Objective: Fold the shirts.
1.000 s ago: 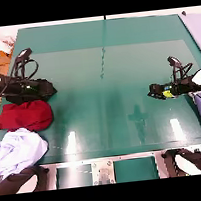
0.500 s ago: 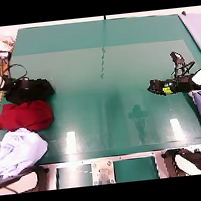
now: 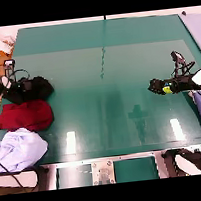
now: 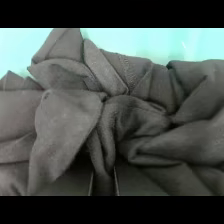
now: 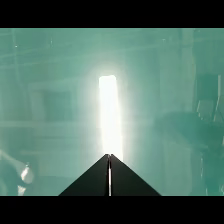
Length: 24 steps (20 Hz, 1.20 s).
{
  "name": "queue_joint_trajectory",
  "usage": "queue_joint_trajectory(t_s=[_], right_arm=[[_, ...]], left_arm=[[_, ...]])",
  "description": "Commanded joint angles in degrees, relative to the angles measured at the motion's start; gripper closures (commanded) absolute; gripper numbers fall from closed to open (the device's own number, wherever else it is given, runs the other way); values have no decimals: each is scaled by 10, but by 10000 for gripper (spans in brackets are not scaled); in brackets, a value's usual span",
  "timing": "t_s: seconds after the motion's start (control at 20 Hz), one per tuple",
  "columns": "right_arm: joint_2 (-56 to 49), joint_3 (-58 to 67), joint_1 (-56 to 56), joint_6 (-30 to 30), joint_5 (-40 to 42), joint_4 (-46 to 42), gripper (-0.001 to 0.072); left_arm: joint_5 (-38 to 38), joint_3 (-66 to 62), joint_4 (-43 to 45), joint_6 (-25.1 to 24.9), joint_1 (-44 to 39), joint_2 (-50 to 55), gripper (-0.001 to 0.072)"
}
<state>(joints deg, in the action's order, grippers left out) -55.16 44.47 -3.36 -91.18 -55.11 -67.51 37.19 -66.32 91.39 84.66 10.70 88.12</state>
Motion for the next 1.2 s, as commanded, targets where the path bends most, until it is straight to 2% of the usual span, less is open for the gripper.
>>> queue_joint_trajectory(t_s=[0.0, 0.2, 0.4, 0.6, 0.75, 0.8, 0.85, 0.9, 0.95, 1.0, 1.15], right_arm=[[0, 4, 0, 5, 0, -2, 692], [0, 37, -21, 29, -19, -2, 692], [0, 86, -65, 39, -53, -2, 692], [0, 111, -89, 49, -75, 0, 692], [0, 111, -90, 48, -89, 12, 691], [0, 111, -90, 47, -91, 14, 630], [0, 111, -90, 47, -91, 20, 459], [0, 111, -90, 47, -90, 23, 350], [0, 111, -90, 47, -91, 23, 305], [0, 111, -90, 47, -93, 23, 286], [-3, 110, -100, 47, -98, 16, 287]], left_arm=[[122, -111, -49, -27, -27, -33, 686], [219, -291, -97, -5, -151, -128, 686], [246, -385, -144, 43, -292, -179, 685], [289, -361, -189, 98, -430, -165, 683], [282, -266, -192, 101, -517, -129, 681], [276, -229, -198, 101, -537, -114, 666], [272, -200, -204, 104, -546, -99, 377], [278, -180, -215, 129, -546, -87, 48], [293, -175, -218, 145, -539, -78, -5], [311, -176, -216, 141, -525, -78, -5], [395, -208, -205, 123, -456, -82, -3]])
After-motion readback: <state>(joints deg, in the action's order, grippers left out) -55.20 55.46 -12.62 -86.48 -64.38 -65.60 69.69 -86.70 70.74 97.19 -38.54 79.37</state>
